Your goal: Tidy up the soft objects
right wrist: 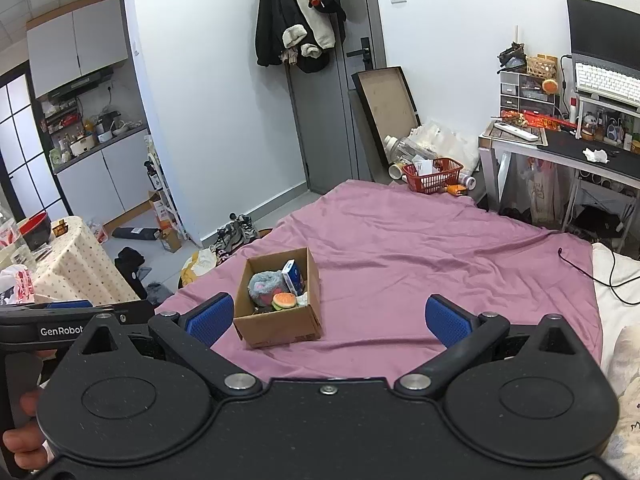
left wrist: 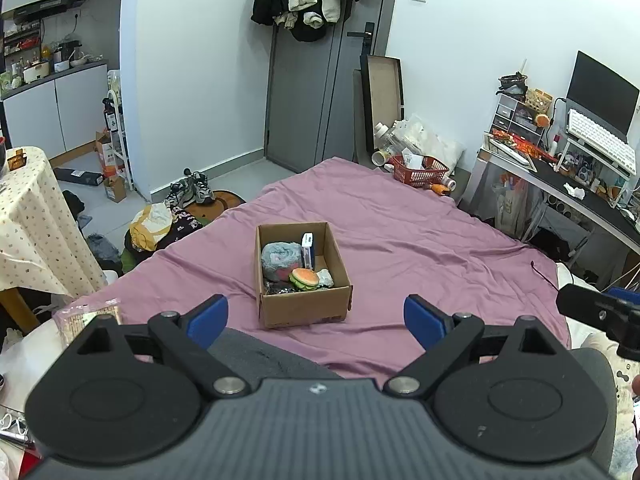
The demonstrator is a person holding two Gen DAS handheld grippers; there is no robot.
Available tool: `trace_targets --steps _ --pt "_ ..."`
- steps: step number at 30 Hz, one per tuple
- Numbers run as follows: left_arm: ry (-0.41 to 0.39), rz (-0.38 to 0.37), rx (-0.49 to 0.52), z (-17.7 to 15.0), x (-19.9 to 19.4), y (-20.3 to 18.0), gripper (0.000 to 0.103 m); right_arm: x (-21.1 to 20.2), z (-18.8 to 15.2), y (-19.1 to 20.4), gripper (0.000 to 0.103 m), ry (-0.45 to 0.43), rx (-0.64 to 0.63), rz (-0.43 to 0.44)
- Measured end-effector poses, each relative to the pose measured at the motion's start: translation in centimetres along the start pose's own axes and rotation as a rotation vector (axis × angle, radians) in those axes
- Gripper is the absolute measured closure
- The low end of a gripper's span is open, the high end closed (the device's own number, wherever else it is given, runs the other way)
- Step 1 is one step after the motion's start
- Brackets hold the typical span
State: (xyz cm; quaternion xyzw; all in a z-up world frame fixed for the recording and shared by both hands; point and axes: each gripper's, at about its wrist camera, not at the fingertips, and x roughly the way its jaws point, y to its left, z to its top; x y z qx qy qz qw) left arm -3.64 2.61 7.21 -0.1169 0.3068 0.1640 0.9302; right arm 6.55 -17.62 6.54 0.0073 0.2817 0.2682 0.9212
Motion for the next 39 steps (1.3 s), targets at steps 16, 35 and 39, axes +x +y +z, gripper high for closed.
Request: trace_targets --steps 16,35,39 --pt "-0.002 -0.012 -0.013 -0.1 -0.2 0.5 0.009 -0.2 -0.1 0.6 0.000 0.008 -0.022 -0.001" --pt "-0.002 -0.015 -0.014 -0.4 -0.3 0.5 0.009 0.1 -0.1 1.2 0.000 0.018 -0.048 0.006" --pt "0.001 -0.016 -0.017 -0.4 -0.3 0.5 0.009 0.2 -0.1 1.3 0.000 0.017 -0.048 0.007"
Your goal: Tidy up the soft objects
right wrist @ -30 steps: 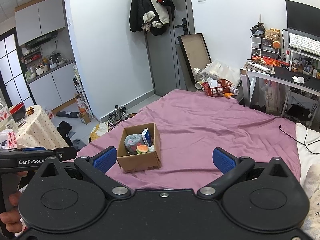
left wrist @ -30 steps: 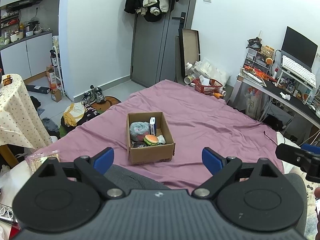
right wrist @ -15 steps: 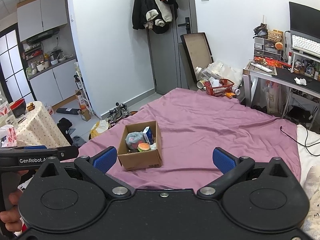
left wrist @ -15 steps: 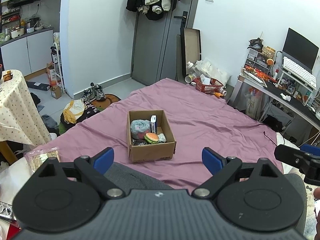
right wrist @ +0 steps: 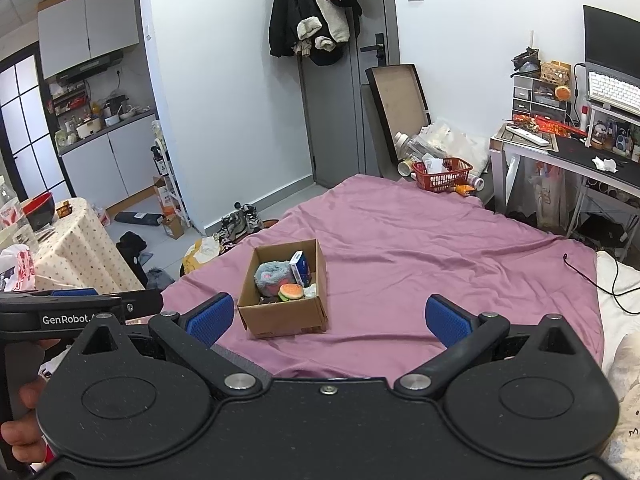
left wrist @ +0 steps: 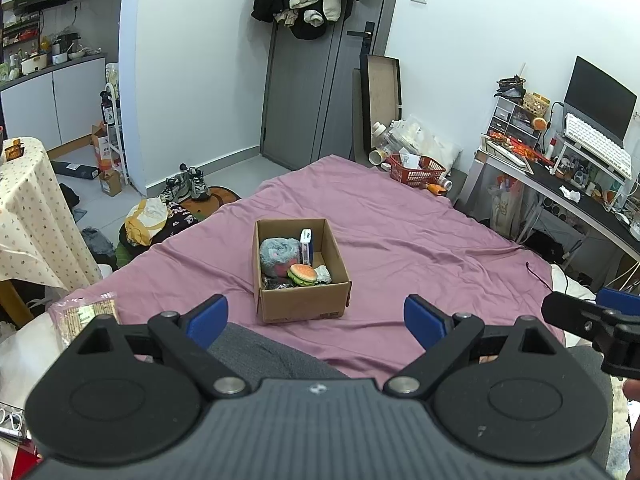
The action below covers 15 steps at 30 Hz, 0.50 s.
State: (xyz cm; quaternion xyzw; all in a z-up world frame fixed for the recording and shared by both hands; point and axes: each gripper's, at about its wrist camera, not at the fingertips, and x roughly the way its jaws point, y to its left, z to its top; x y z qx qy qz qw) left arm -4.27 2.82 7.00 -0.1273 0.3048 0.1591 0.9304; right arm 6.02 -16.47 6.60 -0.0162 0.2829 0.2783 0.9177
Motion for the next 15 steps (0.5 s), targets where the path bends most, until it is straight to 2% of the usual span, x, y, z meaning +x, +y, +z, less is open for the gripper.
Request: trace_targets --steps 15 --pt "0.001 -0.009 0.006 -0.17 -0.06 -0.54 0.009 -0.16 0.25 -0.03 0.000 -0.008 -0.004 0.002"
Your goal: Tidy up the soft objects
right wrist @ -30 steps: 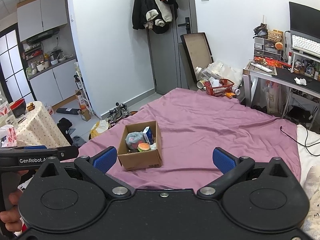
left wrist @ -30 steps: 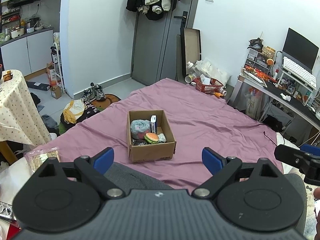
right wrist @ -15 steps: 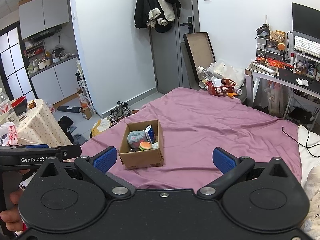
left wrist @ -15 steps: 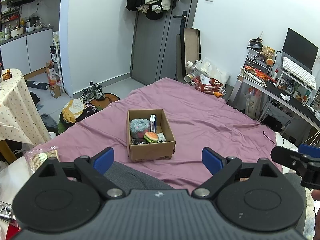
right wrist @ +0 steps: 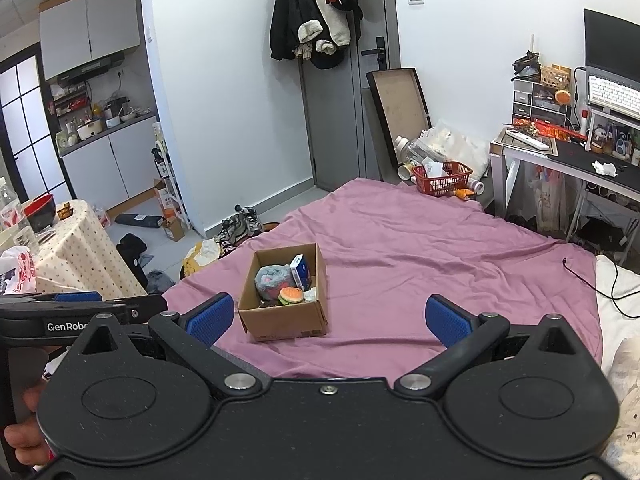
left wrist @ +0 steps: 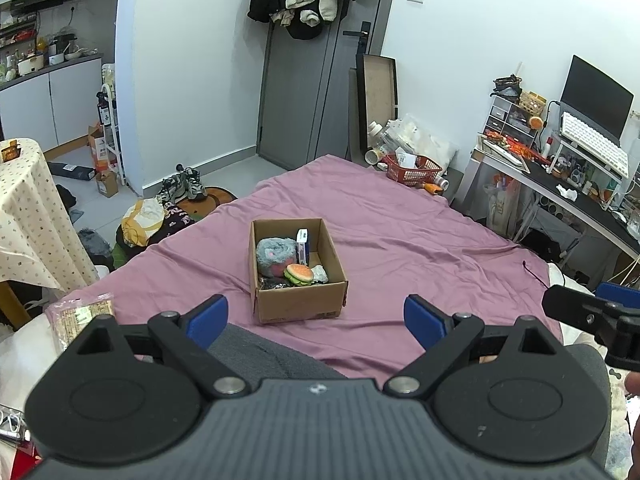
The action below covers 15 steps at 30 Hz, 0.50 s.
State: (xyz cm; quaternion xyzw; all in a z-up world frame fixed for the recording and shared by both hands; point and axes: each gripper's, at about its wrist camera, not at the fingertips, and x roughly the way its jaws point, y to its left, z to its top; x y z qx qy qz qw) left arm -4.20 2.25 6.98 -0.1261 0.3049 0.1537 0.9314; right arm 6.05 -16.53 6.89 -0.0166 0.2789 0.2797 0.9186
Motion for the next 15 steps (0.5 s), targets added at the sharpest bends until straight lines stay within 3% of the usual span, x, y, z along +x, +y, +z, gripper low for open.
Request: trace_targets --steps 15 --pt "-0.001 -0.005 0.001 0.11 -0.06 0.10 0.009 -0.07 0.22 0.16 0.000 -0.003 -0.013 0.000"
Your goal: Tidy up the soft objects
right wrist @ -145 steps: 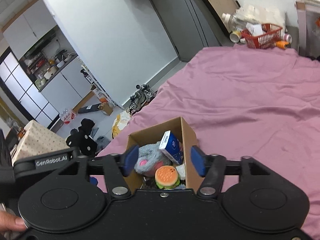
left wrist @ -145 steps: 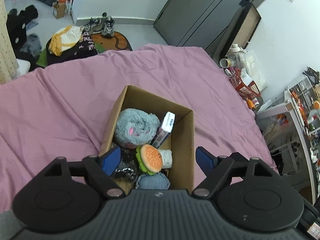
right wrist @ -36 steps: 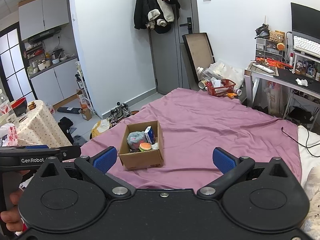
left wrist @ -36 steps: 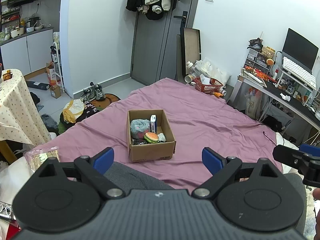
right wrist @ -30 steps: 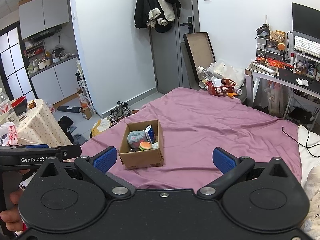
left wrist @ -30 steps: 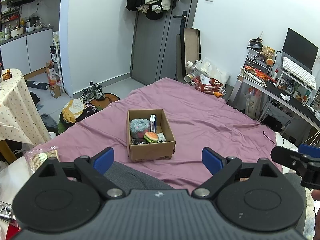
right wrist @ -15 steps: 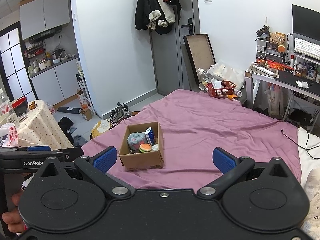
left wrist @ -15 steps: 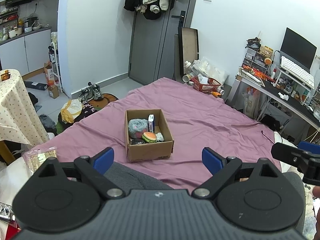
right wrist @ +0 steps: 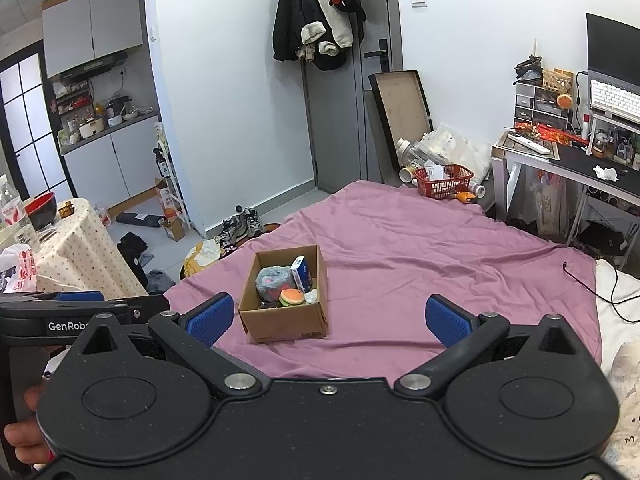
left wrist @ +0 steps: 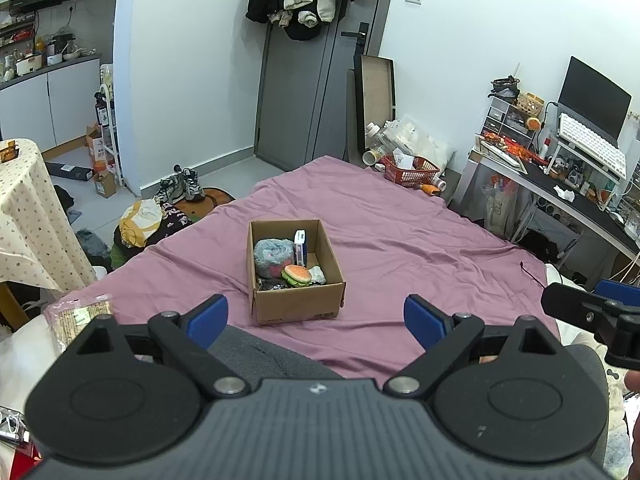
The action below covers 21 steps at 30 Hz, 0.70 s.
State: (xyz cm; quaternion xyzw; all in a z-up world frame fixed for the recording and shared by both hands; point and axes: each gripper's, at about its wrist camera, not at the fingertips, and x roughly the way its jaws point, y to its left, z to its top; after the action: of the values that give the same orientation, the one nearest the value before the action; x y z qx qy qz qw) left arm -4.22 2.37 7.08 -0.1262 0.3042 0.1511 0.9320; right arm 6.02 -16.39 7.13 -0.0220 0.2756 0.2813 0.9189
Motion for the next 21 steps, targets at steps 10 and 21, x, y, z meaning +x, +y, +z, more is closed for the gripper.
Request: trace_targets --steps 10,21 --pt "0.009 -0.004 -0.003 0.1 0.1 -0.6 0.009 0.2 -0.1 0.1 0.000 0.008 0.002 0.000" --pt "0.036 -0.002 -0.002 -0.4 1.3 0.1 0.009 1.0 -0.7 -0.3 0.000 0.031 0.015 0.004"
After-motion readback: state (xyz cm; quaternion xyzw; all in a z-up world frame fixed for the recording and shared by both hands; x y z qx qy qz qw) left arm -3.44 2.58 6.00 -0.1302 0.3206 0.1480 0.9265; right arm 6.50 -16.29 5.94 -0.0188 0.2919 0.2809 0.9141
